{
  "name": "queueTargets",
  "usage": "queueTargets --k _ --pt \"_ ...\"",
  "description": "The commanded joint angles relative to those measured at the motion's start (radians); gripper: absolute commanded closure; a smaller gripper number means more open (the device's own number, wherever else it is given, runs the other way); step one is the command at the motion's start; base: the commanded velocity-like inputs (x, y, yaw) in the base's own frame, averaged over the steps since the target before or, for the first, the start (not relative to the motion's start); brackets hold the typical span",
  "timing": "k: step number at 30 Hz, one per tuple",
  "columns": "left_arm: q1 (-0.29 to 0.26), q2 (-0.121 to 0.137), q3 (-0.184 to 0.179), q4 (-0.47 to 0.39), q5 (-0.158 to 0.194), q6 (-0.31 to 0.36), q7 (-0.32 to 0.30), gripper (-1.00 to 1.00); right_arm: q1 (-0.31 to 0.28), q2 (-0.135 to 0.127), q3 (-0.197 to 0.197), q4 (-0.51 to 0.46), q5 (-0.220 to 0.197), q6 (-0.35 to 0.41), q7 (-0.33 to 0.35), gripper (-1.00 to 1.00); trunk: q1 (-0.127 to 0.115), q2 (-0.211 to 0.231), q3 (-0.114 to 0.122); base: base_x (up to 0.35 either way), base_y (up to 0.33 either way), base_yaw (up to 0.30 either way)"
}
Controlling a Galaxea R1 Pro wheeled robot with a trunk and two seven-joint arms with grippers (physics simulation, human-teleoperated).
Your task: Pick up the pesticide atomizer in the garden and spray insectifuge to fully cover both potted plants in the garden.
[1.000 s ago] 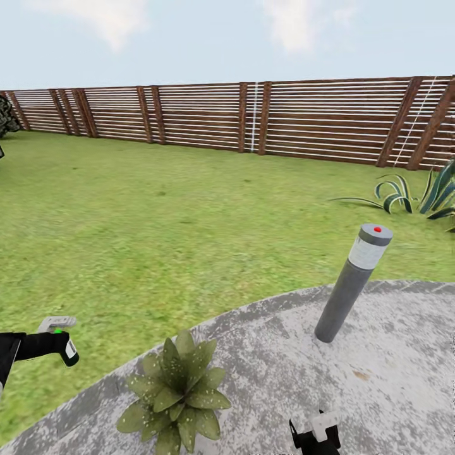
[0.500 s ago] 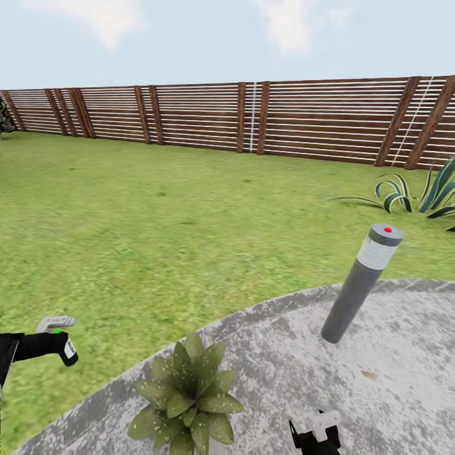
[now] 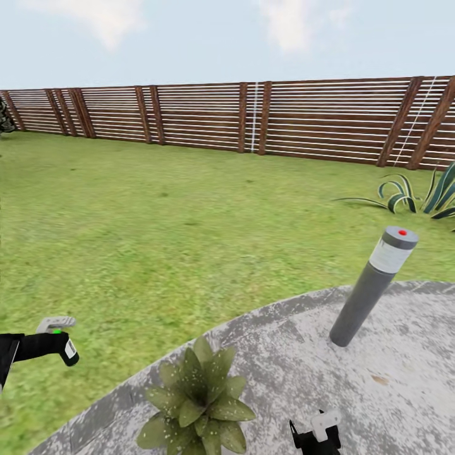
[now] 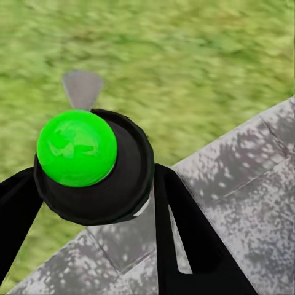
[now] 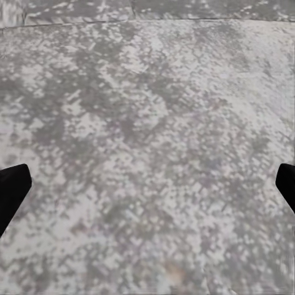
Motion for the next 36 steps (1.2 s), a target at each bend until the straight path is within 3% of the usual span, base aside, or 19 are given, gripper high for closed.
queueTargets --k 1,6,25,36 --pt "-0.001 -0.001 0.006 -0.001 -0.005 0.005 -0.007 1.00 -0.001 0.000 -0.006 0.001 0.011 -0.004 -0.004 -1.00 0.000 0.000 -0.001 0.019 0.291 0.000" --pt "-0.001 -0.001 0.005 -0.002 -0.005 0.005 -0.007 1.00 -0.001 0.000 -0.007 0.001 0.011 -0.004 -0.004 -1.00 0.000 0.000 -0.001 0.004 0.302 -0.098" --pt "-0.001 -0.002 0.004 -0.003 -0.005 0.006 -0.008 1.00 -0.001 0.000 -0.006 0.003 0.011 -0.004 -0.004 -1.00 0.000 0.000 -0.001 0.000 0.304 -0.294" --pt "-0.001 -0.002 0.003 0.002 -0.005 0.005 -0.007 1.00 -0.001 0.000 -0.006 0.003 0.011 -0.004 -0.004 -1.00 0.000 0.000 -0.005 0.000 0.049 -0.288"
